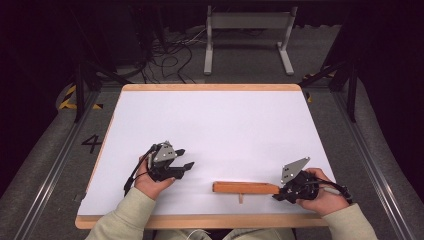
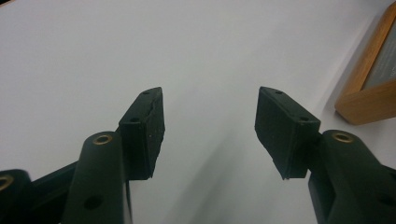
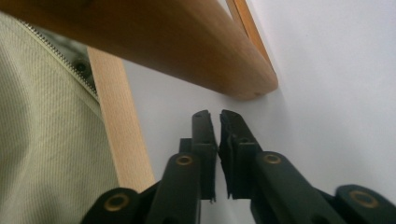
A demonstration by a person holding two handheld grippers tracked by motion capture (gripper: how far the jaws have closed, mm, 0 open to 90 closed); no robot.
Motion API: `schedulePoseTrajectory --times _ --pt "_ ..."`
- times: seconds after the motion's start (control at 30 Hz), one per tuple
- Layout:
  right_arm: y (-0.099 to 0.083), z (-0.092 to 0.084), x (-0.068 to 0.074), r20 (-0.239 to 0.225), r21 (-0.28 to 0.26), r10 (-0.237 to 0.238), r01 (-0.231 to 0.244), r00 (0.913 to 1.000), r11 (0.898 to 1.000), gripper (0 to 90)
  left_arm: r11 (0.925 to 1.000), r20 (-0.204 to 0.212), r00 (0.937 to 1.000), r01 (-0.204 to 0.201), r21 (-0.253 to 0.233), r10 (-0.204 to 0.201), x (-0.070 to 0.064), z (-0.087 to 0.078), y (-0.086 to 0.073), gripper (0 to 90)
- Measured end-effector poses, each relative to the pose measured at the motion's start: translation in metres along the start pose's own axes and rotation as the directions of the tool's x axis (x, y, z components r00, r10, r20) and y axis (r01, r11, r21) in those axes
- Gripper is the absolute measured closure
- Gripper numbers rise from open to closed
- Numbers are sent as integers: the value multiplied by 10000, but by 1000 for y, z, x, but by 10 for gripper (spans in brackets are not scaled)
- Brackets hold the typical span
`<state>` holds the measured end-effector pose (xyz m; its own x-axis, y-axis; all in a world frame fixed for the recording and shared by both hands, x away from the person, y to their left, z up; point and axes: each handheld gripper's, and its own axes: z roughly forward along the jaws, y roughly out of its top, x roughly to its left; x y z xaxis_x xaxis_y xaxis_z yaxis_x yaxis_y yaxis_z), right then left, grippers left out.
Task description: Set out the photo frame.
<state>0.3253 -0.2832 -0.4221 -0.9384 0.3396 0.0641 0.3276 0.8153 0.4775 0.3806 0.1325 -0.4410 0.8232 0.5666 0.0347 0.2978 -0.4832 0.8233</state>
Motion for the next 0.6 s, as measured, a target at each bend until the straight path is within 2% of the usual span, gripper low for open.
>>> schedulePoseTrajectory --times 0.2,0.33,0.6 --pt "-2 5 -1 -311 -389 -17 5 9995 9992 895 10000 21 10000 -9 33 9 0 0 0 427" --pt "-2 5 -3 -304 -756 -73 50 9995 9971 900 10000 34 10000 -13 48 13 0 0 0 425" --pt "-4 9 -7 -481 -821 219 -258 9986 9963 900 10000 40 10000 23 38 -23 0 1 0 424"
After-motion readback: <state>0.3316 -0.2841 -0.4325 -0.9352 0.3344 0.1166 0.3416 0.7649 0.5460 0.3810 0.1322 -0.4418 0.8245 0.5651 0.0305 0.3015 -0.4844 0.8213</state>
